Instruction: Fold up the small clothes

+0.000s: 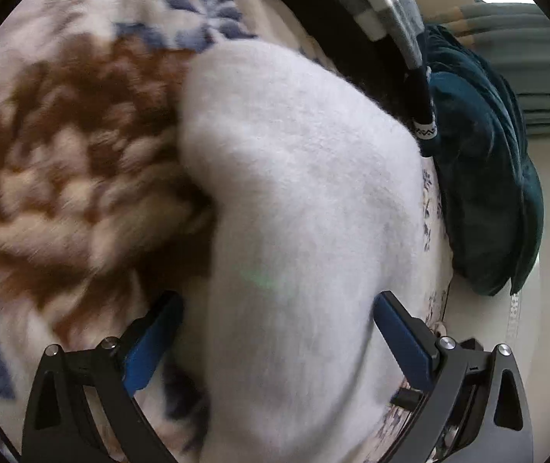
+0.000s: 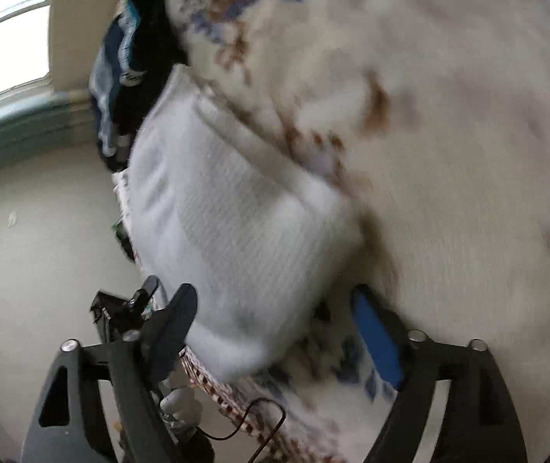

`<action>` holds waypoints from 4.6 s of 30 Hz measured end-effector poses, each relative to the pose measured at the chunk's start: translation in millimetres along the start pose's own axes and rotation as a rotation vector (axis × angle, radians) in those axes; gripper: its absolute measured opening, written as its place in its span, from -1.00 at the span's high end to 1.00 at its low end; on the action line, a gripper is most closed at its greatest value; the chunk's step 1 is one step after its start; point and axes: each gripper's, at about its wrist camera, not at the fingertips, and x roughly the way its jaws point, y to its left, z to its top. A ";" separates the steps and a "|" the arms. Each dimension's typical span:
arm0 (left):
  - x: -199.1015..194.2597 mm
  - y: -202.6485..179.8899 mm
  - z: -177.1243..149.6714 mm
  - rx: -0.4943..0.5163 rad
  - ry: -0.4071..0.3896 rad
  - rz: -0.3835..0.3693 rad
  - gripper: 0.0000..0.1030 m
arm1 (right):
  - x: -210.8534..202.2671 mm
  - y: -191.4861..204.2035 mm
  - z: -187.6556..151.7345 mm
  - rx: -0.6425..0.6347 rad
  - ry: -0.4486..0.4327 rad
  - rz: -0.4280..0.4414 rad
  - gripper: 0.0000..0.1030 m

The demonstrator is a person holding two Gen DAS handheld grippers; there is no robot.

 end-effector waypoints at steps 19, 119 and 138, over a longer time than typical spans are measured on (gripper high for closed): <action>14.2 -26.0 15.4 0.064 -0.077 -0.155 0.31 | 80.7 71.2 107.4 -0.382 0.398 0.100 -0.80; -191.0 -238.6 124.2 0.648 -0.439 0.529 -0.90 | -89.5 358.1 -46.6 -0.581 -0.661 -0.808 -1.00; -378.1 -276.7 -43.1 0.682 -0.571 0.467 -0.90 | -260.2 435.3 -316.4 -0.704 -0.853 -0.774 -1.00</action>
